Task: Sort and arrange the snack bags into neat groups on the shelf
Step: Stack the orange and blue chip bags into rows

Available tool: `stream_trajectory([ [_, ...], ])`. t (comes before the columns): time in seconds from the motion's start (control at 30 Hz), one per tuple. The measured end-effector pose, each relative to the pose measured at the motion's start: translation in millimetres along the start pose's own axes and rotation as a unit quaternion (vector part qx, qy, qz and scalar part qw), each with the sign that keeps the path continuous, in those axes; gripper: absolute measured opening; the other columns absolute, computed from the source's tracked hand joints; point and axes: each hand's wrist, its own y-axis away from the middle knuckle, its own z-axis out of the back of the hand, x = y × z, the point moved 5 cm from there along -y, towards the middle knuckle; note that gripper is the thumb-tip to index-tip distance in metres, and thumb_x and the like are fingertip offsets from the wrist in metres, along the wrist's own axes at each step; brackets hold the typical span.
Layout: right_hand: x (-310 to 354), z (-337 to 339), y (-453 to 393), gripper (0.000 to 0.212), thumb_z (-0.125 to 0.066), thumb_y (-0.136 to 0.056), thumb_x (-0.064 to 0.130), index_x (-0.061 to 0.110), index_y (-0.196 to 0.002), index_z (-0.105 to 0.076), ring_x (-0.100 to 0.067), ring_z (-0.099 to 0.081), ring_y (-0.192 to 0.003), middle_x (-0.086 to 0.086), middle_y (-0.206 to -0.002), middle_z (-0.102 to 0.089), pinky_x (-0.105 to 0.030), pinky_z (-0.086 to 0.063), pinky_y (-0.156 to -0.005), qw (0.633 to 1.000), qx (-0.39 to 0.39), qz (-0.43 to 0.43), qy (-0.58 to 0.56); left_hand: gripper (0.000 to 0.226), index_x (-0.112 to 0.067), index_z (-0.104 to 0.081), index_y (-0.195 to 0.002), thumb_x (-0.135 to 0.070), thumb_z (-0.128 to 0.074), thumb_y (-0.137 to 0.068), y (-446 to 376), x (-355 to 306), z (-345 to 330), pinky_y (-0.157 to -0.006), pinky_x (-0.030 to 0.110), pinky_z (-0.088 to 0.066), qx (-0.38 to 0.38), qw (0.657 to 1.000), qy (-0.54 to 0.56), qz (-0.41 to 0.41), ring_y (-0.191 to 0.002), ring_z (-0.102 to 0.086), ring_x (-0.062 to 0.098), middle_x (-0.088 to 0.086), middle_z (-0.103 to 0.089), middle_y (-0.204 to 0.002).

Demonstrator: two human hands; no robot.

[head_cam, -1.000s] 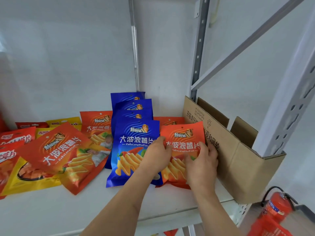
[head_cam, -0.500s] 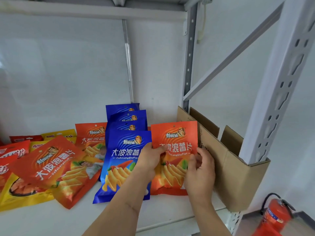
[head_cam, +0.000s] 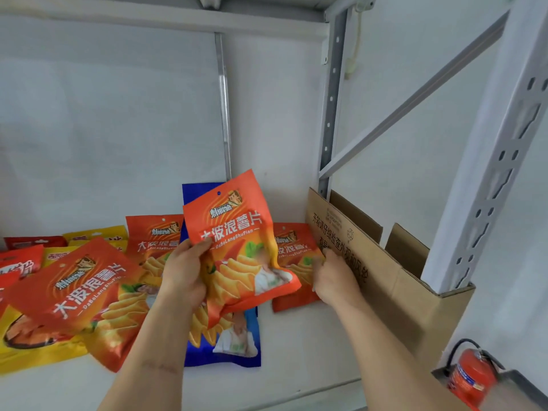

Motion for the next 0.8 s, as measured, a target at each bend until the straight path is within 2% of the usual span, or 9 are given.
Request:
stream_trajectory([
  [0.1, 6.2, -16.0, -12.2, 0.038, -0.030, -0.102, 0.024, 0.010, -0.133, -0.049, -0.036, -0.046, -0.124, -0.014, -0.133, -0.048, -0.043, -0.041, -0.104, 0.982, 0.060, 0.007, 0.180, 0.017, -0.009, -0.065, -0.112, -0.013, -0.065, -0.096, -1.8, 7.1, 5.6, -0.076, 0.045, -0.059, 0.006, 1.000, 0.001, 0.010, -0.093, -0.074, 0.031, 0.012, -0.076, -0.104],
  [0.17, 0.9, -26.3, -29.9, 0.045, -0.032, -0.096, 0.031, 0.017, -0.135, -0.048, -0.036, -0.047, -0.124, -0.012, -0.135, -0.048, -0.045, -0.044, -0.102, 0.967, 0.083, -0.015, 0.241, 0.020, -0.008, -0.065, -0.114, -0.014, -0.066, -0.096, -3.6, 10.1, 8.6, -0.077, 0.046, -0.060, 0.010, 1.000, 0.009, 0.015, -0.093, -0.075, 0.031, 0.013, -0.077, -0.106],
  [0.23, -7.0, -36.7, -47.2, 0.059, -0.037, -0.083, 0.055, 0.026, -0.133, -0.051, -0.035, -0.055, -0.117, -0.010, -0.131, -0.055, -0.046, -0.047, -0.096, 0.962, 0.088, -0.048, 0.252, 0.021, -0.009, -0.065, -0.116, -0.015, -0.066, -0.096, -6.5, 11.7, 11.3, -0.079, 0.046, -0.060, 0.013, 1.000, 0.015, 0.014, -0.094, -0.075, 0.031, 0.012, -0.077, -0.107],
  [0.3, -3.4, -35.5, -43.6, 0.073, -0.042, -0.078, 0.072, 0.021, -0.130, -0.050, -0.034, -0.058, -0.115, -0.010, -0.126, -0.061, -0.042, -0.047, -0.093, 0.970, 0.073, -0.073, 0.218, 0.021, -0.009, -0.065, -0.116, -0.016, -0.066, -0.096, -8.5, 12.6, 12.9, -0.079, 0.047, -0.060, 0.016, 1.000, 0.016, 0.014, -0.093, -0.076, 0.030, 0.011, -0.078, -0.105],
  [0.4, 6.1, -30.1, -34.6, 0.077, -0.054, -0.079, 0.074, 0.014, -0.128, -0.048, -0.033, -0.058, -0.116, -0.010, -0.124, -0.063, -0.040, -0.048, -0.093, 0.976, 0.029, -0.069, 0.205, 0.021, -0.009, -0.064, -0.116, -0.015, -0.066, -0.096, -10.9, 12.8, 15.0, -0.082, 0.049, -0.060, 0.021, 0.999, 0.022, 0.016, -0.093, -0.076, 0.030, 0.011, -0.078, -0.103],
  [0.6, 6.9, -25.1, -32.5, 0.063, -0.075, -0.078, 0.049, 0.011, -0.120, -0.047, -0.032, -0.064, -0.107, -0.011, -0.114, -0.067, -0.038, -0.052, -0.085, 0.991, -0.027, -0.086, 0.100, 0.018, -0.011, -0.066, -0.113, -0.017, -0.066, -0.096, -14.6, 14.2, 20.8, -0.086, 0.050, -0.059, 0.012, 0.999, 0.027, 0.015, -0.096, -0.075, 0.031, 0.011, -0.078, -0.105],
  [0.67, 7.0, -17.5, -32.8, 0.051, -0.075, -0.081, 0.040, 0.012, -0.115, -0.050, -0.030, -0.068, -0.093, -0.010, -0.108, -0.069, -0.034, -0.053, -0.076, 0.994, -0.049, -0.079, 0.062, 0.019, -0.011, -0.066, -0.114, -0.017, -0.066, -0.096, -14.6, 14.6, 21.1, -0.088, 0.051, -0.058, 0.008, 1.000, 0.025, 0.016, -0.097, -0.075, 0.031, 0.010, -0.078, -0.106],
  [0.73, 12.0, -6.4, -26.8, 0.034, -0.069, -0.087, 0.035, 0.014, -0.107, -0.052, -0.022, -0.064, -0.069, -0.005, -0.096, -0.069, -0.027, -0.045, -0.057, 0.994, -0.073, -0.060, 0.059, 0.020, -0.011, -0.066, -0.115, -0.018, -0.066, -0.096, -15.0, 15.2, 20.7, -0.088, 0.052, -0.058, 0.005, 1.000, 0.024, 0.015, -0.098, -0.075, 0.031, 0.010, -0.077, -0.106],
  [0.8, 23.4, 8.7, -17.0, 0.029, -0.066, -0.090, 0.035, 0.014, -0.105, -0.054, -0.025, -0.064, -0.077, -0.004, -0.096, -0.067, -0.030, -0.045, -0.059, 0.988, -0.121, -0.010, 0.098, 0.020, -0.011, -0.065, -0.115, -0.017, -0.067, -0.096, -14.2, 15.1, 19.0, -0.085, 0.051, -0.059, 0.003, 1.000, 0.022, 0.012, -0.096, -0.075, 0.031, 0.011, -0.077, -0.106],
])
